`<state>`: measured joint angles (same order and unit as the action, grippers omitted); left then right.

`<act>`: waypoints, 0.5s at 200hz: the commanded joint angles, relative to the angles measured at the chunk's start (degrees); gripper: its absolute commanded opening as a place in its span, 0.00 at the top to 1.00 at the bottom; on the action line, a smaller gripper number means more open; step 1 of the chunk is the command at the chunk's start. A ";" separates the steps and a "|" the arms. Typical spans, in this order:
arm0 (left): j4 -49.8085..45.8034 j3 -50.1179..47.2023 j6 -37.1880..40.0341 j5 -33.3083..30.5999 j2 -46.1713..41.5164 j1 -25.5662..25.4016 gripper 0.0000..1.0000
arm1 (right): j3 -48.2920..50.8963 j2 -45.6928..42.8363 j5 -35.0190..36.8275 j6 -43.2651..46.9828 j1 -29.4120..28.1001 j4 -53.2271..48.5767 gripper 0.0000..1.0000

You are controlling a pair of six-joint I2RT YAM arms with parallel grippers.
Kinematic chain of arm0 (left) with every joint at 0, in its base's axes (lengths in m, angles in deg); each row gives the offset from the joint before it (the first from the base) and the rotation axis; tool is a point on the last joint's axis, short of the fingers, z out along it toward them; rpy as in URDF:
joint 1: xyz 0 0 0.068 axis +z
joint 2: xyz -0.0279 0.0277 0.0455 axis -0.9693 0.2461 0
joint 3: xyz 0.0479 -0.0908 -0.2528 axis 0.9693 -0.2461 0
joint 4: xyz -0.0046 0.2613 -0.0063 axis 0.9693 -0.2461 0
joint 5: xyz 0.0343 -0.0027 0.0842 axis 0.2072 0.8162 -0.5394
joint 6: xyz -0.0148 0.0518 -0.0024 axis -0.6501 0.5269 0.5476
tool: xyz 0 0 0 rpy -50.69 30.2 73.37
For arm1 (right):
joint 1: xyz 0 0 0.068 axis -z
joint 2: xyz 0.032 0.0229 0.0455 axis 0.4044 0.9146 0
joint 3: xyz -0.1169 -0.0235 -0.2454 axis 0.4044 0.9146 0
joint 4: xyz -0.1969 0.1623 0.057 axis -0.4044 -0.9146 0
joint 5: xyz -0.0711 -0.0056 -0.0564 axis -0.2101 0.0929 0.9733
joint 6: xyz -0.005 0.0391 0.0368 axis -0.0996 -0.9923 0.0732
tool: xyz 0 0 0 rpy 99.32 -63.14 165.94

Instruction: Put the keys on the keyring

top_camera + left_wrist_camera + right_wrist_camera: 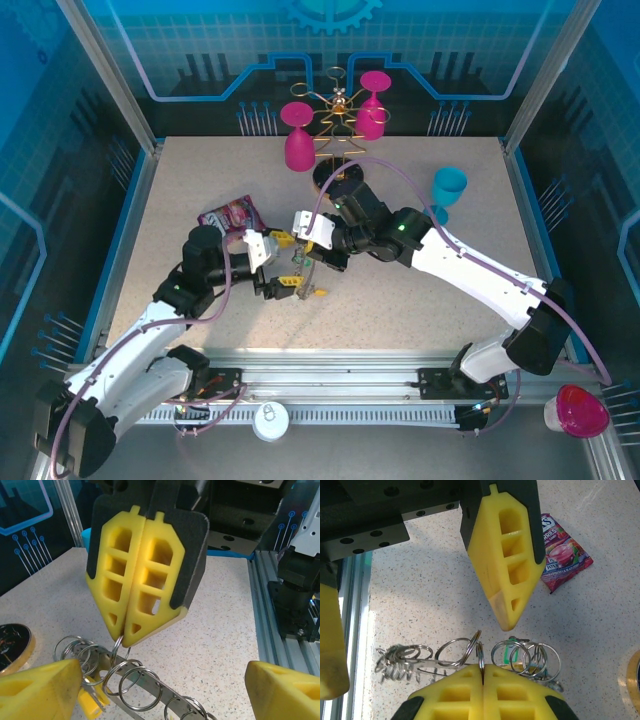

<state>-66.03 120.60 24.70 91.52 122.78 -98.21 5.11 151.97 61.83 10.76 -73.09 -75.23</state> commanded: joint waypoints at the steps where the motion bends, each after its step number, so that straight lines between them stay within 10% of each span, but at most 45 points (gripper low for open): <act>1: -2.12 2.27 3.69 2.69 -0.02 -0.48 0.21 | -1.41 -0.18 -0.53 0.30 -0.94 1.03 1.00; 100: -4.21 0.88 3.44 3.27 -2.01 -1.09 0.34 | -2.47 1.02 1.23 -2.16 -0.87 2.15 1.00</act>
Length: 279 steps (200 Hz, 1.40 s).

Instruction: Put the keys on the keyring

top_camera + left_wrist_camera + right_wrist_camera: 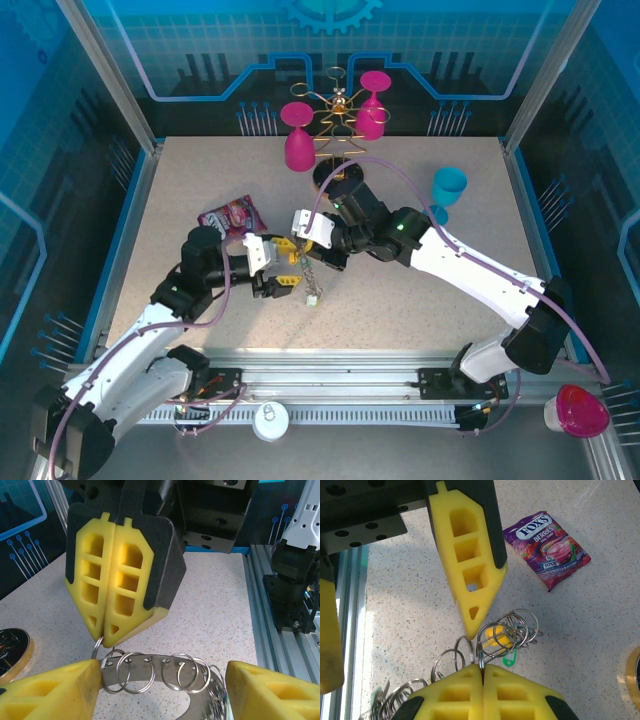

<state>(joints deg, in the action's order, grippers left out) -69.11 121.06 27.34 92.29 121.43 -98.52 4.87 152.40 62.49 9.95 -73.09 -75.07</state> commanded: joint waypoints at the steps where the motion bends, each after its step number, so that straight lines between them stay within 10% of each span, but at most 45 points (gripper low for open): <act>1: -1.14 0.37 0.80 2.46 -0.66 -0.83 0.34 | -2.27 0.63 0.58 -1.38 -0.87 2.01 1.00; 130: -4.13 0.56 0.56 3.44 0.69 -3.43 0.32 | -1.62 -0.07 -0.03 -4.54 0.39 4.60 1.00; 202: -2.01 -0.30 0.73 -11.06 -7.03 -2.61 0.41 | -0.28 -1.69 -0.12 -3.14 0.84 3.82 1.00; 279: -3.38 1.90 1.11 -15.72 -1.14 -2.64 0.23 | -0.48 -1.52 -0.11 -3.57 0.60 4.31 1.00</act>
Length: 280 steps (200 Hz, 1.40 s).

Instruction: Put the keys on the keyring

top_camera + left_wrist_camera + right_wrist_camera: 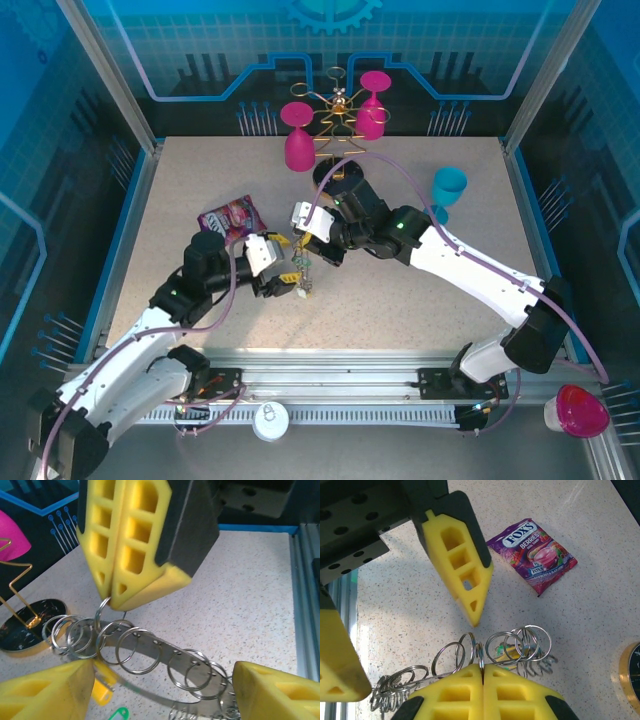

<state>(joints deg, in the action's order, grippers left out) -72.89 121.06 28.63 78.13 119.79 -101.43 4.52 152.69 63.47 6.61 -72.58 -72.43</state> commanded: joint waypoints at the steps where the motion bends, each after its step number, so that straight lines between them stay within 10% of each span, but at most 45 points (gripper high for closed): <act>1: 0.46 1.94 -0.25 -1.50 0.52 0.27 0.23 | -0.12 -1.81 -1.10 -0.24 0.07 1.66 1.00; 79: 5.04 0.40 -1.93 7.05 2.09 0.29 0.19 | -0.67 -1.10 -0.98 -0.34 0.05 1.84 1.00; 159: 1.22 0.67 0.30 7.51 1.59 0.22 0.42 | -0.87 -0.40 2.21 -1.80 0.08 2.26 1.00; 201: 1.37 -0.33 1.48 11.69 -0.21 0.22 0.33 | -0.72 -0.16 2.59 -2.98 0.43 2.33 1.00; 280: 6.47 -1.54 -3.55 1.95 -4.58 3.24 0.44 | 2.52 -3.53 -4.84 -0.70 2.68 3.90 1.00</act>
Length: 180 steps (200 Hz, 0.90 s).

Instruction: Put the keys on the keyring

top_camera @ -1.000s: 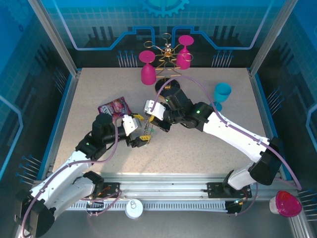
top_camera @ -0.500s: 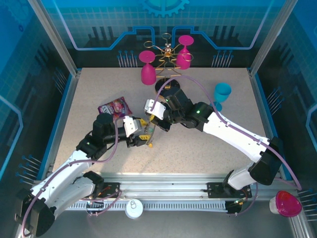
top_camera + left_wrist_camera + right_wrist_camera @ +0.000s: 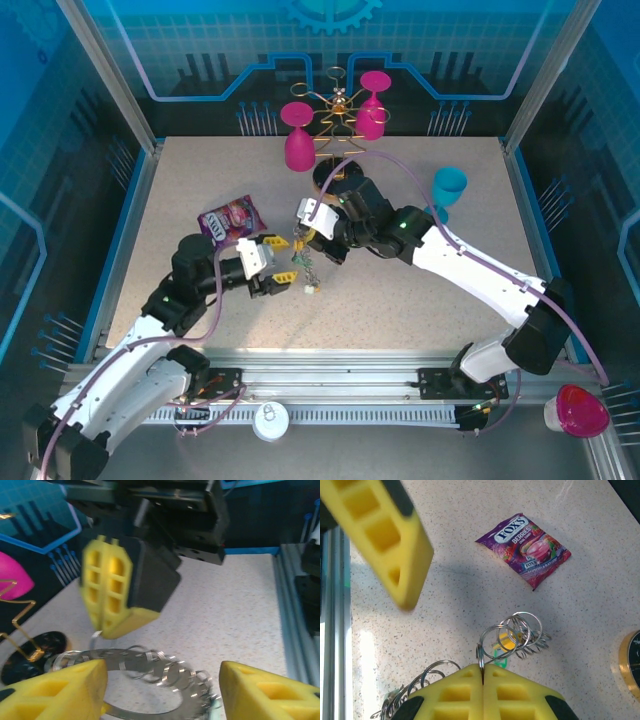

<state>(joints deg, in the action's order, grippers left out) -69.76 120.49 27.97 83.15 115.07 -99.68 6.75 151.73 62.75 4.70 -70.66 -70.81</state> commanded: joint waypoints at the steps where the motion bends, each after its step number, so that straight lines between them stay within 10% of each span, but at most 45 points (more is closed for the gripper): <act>1: 3.44 -0.92 -3.04 -3.15 0.20 1.54 0.44 | 0.34 -2.58 -4.19 1.25 0.75 2.26 1.00; 180: 6.80 2.31 -4.93 4.46 10.01 1.95 0.62 | -2.90 0.66 -8.78 5.38 -1.26 -2.33 1.00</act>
<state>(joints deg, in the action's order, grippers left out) -64.30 120.53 22.62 85.10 124.71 -98.04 6.60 151.59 55.73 8.62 -71.01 -72.34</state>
